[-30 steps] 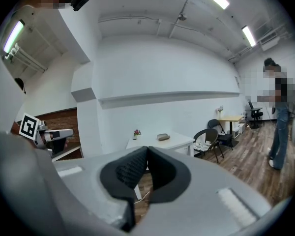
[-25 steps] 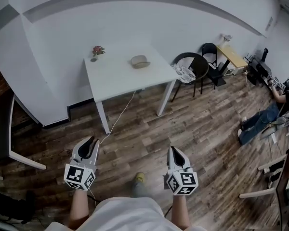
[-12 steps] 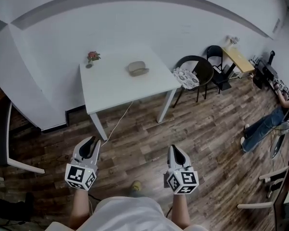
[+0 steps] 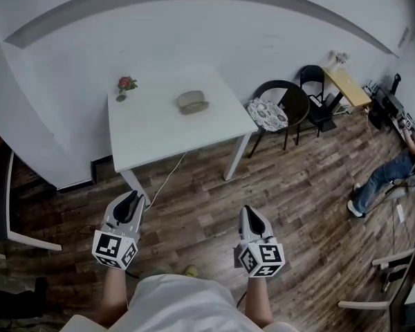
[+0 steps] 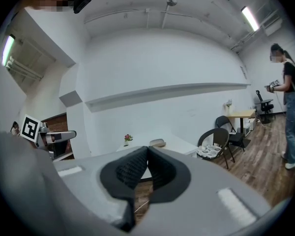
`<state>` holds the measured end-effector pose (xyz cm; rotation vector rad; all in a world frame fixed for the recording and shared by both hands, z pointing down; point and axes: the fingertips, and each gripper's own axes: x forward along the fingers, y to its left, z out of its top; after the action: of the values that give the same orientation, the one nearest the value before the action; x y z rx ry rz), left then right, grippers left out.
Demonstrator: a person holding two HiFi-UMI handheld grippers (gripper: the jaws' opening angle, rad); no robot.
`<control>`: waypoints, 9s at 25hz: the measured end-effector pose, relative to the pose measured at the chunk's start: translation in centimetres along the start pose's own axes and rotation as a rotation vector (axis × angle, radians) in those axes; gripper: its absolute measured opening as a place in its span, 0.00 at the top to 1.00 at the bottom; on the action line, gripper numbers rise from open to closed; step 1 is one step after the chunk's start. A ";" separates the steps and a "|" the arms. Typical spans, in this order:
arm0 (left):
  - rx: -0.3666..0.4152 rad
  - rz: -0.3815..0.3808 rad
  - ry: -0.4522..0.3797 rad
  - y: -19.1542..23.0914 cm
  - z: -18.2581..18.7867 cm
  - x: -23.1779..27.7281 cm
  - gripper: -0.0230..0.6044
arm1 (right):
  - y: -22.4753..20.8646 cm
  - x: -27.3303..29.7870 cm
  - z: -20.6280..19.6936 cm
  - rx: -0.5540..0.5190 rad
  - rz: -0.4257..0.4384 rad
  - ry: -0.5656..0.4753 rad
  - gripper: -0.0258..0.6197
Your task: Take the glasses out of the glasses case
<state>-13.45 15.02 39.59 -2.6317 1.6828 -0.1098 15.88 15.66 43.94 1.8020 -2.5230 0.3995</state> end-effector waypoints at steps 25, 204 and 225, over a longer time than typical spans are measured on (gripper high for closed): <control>-0.028 -0.056 0.021 9.6 -1.3 19.8 0.83 | -5.1 20.6 3.6 -0.006 -0.011 0.012 0.96; 0.017 0.424 -0.059 22.1 1.5 38.7 0.93 | -14.0 51.3 10.3 -0.124 0.336 0.099 0.96; 0.052 0.533 -0.103 21.8 4.4 41.0 0.93 | -17.3 55.4 14.4 -0.148 0.403 0.061 0.96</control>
<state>-15.73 -31.42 36.16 -2.0229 2.2285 -0.0074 15.38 -44.15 42.33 1.2107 -2.7805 0.2581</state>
